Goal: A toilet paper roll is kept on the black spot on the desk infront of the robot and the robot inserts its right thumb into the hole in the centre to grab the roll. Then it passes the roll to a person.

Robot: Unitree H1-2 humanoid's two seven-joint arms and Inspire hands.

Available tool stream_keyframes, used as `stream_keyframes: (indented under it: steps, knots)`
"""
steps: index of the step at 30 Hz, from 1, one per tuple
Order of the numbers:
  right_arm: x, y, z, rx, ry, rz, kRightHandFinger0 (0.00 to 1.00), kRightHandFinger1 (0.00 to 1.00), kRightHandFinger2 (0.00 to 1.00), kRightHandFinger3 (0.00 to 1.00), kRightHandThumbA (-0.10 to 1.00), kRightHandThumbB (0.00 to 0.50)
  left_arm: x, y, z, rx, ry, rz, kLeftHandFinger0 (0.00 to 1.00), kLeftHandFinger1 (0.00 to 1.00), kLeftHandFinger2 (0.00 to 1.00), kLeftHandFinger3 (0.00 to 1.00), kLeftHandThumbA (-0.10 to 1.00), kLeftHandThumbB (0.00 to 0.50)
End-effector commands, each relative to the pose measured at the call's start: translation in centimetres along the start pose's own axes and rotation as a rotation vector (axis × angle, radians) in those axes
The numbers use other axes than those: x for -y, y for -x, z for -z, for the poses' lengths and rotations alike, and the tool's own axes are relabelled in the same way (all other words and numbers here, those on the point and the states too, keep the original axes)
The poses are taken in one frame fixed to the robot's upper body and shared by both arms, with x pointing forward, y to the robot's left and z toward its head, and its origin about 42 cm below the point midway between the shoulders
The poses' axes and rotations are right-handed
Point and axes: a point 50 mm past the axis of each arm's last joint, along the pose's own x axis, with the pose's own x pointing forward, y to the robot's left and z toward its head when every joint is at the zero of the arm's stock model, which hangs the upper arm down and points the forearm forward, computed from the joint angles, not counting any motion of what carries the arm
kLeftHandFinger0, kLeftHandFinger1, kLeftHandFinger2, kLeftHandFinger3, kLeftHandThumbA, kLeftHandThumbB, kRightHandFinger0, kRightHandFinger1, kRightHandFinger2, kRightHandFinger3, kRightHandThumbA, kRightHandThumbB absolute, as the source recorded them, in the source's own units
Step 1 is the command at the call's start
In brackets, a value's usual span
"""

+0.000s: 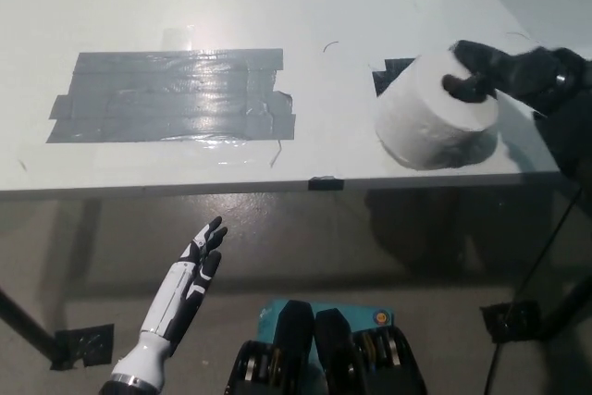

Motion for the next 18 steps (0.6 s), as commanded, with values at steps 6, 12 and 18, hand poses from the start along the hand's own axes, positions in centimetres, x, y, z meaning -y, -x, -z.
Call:
stream_keyframes:
  steps: [6,12,18]
  knots:
    - [-3.0,0.4,5.7,0.251,-1.278,-0.128,0.03,0.55,0.97,1.0,-0.1,0.181,-0.6,-1.4,-1.2,0.057,-0.006,-0.008,1.0,1.0,1.0,1.0,1.0,0.117]
    - [-5.9,0.1,7.1,0.312,-1.54,-0.145,0.0,0.38,0.77,1.0,-0.1,0.184,-0.5,-1.5,-1.4,0.056,0.0,-0.011,1.0,1.0,1.0,1.0,1.0,0.113]
    - [-6.7,-0.2,6.4,0.342,-1.607,-0.138,0.0,0.29,0.65,1.0,-0.1,0.16,-0.8,-2.0,-1.7,0.066,-0.004,-0.015,1.0,1.0,1.0,1.0,1.0,0.103]
